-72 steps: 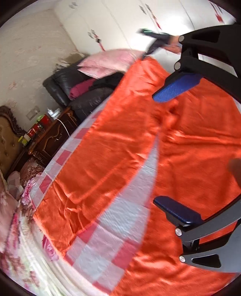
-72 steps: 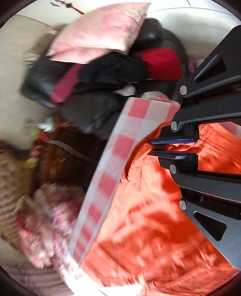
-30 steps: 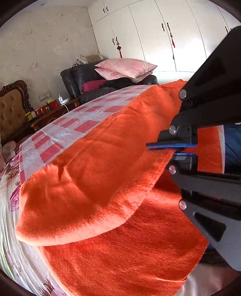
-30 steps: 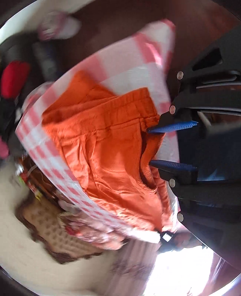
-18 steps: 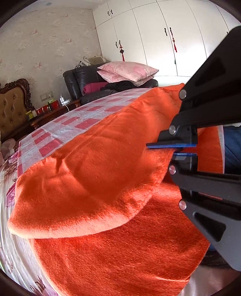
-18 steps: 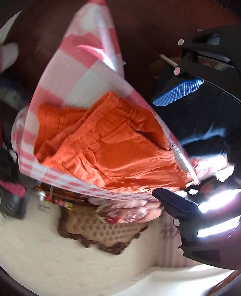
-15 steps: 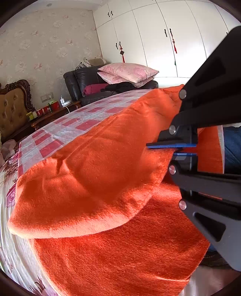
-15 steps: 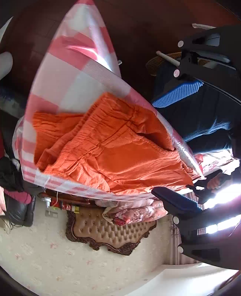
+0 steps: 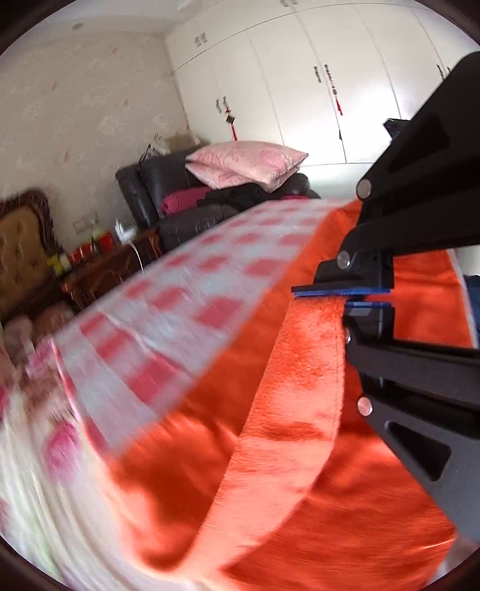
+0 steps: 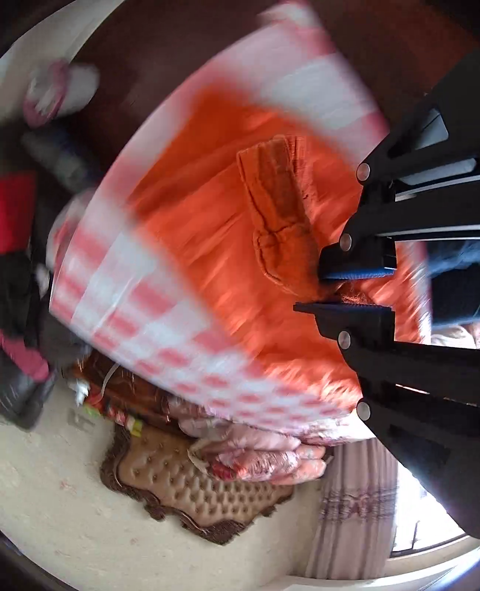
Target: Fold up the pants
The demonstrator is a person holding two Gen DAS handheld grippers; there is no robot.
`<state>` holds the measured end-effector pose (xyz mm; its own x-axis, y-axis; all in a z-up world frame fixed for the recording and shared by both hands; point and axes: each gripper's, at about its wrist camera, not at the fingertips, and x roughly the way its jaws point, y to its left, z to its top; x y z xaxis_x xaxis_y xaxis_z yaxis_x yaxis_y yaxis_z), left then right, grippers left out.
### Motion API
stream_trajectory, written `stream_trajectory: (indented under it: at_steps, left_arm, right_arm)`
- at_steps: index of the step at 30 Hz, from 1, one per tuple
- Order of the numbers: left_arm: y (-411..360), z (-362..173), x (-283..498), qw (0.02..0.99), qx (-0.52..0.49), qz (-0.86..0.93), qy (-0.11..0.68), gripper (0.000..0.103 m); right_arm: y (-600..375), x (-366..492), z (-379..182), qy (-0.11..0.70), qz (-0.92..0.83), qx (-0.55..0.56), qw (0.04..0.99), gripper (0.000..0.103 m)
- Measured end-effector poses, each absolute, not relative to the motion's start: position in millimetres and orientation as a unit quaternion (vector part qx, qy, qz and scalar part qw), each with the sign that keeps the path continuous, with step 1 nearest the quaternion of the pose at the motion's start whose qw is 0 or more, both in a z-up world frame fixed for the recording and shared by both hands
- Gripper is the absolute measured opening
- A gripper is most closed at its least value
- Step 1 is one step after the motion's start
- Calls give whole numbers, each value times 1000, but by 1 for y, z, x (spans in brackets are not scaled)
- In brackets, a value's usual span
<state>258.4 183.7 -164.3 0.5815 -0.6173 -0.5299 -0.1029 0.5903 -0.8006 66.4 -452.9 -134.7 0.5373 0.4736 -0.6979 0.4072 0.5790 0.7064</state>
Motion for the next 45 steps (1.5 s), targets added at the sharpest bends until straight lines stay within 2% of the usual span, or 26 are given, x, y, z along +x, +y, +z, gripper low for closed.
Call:
stream_trajectory:
  at_steps: [4,7,9,14,17,19,23,28,31,34,40,42,45]
  left_arm:
    - [169,-101,264,825,-370,-172,390,1]
    - [160,-106,227,823,-366,-184,394,1]
    - [151,-135,195,809,-369,-186,419,1]
    - [130,-220,155,766,-372,-159,499,1]
    - [127,-235,152,763,-371,-146,509,1]
    - [128,-227,153,767,-370,-148,503,1]
    - [134,-202,141,782,-363,-157,482,1]
    - [130,-230,132,764,-372,-145,507,1]
    - [132,-239,129,766,-380,-133,500,10]
    - [151,-247,127,755,-426,-134,480,25]
    - [212,-243,127,770,-477,-93,414,47]
    - [236,-243,132,771,-496,-77,392,48]
    - [259,-244,146,759,-532,-91,364,45]
  right_arm:
    - [-450,126,-67,410,64,396,819,11]
    - [-446,105,-41,358,67,336,869,11]
    - [-458,92,-69,381,51,347,856,11]
    - [-484,60,-189,499,-20,380,778,11]
    - [-492,51,-224,514,-33,403,757,9]
    - [-490,49,-224,513,-34,400,759,9]
    - [-482,39,-187,491,-24,372,787,9]
    - [-477,35,-208,539,-64,337,770,9]
    - [-466,33,-209,539,-80,296,784,8]
    - [-453,32,-204,546,-102,237,797,6]
    - [-446,32,-199,557,-153,189,794,5]
    - [-445,30,-202,561,-168,176,791,5]
    - [-436,34,-203,566,-184,163,787,5]
